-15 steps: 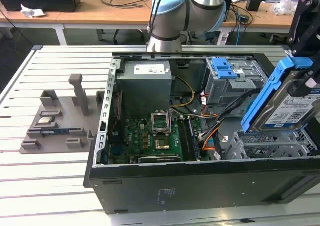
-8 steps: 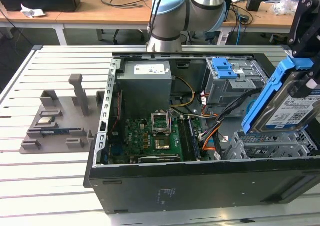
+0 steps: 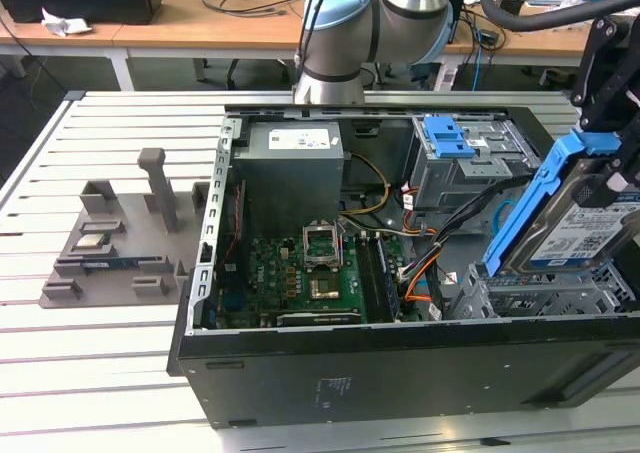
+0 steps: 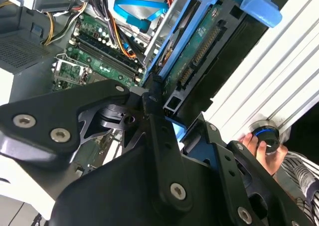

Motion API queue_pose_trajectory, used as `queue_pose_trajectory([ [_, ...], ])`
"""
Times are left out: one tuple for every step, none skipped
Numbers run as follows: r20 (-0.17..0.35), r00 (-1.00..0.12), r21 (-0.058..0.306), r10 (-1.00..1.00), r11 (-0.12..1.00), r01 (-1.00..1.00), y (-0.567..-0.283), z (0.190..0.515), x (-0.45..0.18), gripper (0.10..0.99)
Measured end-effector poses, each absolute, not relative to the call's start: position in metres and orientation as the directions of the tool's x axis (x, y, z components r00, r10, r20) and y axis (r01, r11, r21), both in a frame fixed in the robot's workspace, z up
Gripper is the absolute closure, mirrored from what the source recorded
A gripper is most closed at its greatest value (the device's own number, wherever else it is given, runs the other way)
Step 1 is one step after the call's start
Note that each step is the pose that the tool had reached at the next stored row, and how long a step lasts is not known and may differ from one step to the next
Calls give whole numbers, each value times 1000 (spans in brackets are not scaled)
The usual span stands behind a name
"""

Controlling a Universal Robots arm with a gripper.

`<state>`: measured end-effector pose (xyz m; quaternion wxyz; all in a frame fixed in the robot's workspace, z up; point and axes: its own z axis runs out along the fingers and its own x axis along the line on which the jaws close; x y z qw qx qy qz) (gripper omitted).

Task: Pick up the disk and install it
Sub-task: 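Insert the disk into the insertion slot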

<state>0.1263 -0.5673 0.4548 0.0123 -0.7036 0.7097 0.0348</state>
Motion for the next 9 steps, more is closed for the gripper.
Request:
queue_pose_trajectory([
  [-66,-9,32,-998,7,-999,-567,453,127,722],
  [-66,-9,32,-998,7,-999,-566,451,127,722],
  [-65,-9,32,-998,7,-999,-566,449,127,722],
  [-66,-9,32,-998,7,-999,-565,447,127,722],
  [-65,-9,32,-998,7,-999,-565,444,127,722],
  [-65,-9,32,-998,7,-999,-565,442,127,722],
  [-66,-9,32,-998,7,-999,-565,440,127,722],
  [-66,-9,32,-998,7,-999,-565,439,126,722],
  [-65,-9,32,-998,7,-999,-565,437,126,722],
])
